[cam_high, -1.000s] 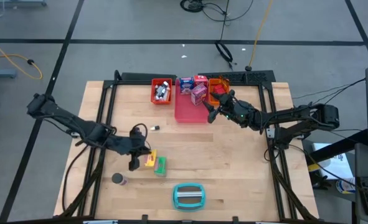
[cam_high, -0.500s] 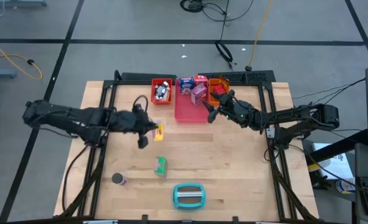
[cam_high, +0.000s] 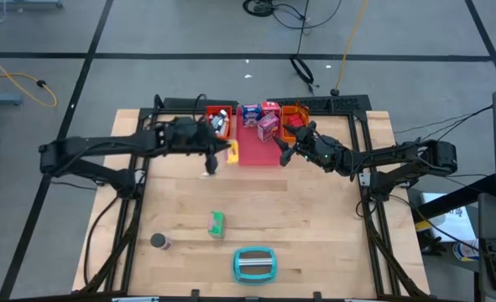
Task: Pick & Place Kitchen Items
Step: Put the yellow cereal box into the pink bin
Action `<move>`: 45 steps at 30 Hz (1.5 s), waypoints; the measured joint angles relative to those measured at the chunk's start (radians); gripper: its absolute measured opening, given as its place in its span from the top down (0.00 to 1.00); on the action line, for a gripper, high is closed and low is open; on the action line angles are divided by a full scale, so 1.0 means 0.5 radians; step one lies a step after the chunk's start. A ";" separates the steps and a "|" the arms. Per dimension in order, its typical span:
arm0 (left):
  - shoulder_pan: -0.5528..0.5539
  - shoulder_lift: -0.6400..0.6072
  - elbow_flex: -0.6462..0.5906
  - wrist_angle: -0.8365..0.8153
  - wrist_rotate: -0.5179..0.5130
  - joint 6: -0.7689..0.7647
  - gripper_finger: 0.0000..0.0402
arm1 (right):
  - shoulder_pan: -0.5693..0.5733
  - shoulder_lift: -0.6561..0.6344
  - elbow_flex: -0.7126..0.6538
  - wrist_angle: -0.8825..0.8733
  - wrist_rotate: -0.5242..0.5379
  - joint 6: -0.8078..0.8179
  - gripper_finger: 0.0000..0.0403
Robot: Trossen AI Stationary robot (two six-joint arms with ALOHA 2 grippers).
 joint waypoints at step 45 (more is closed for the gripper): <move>0.418 1.003 0.000 1.222 -0.617 -1.054 0.95 | 0.004 0.001 0.000 -0.012 0.000 0.000 0.35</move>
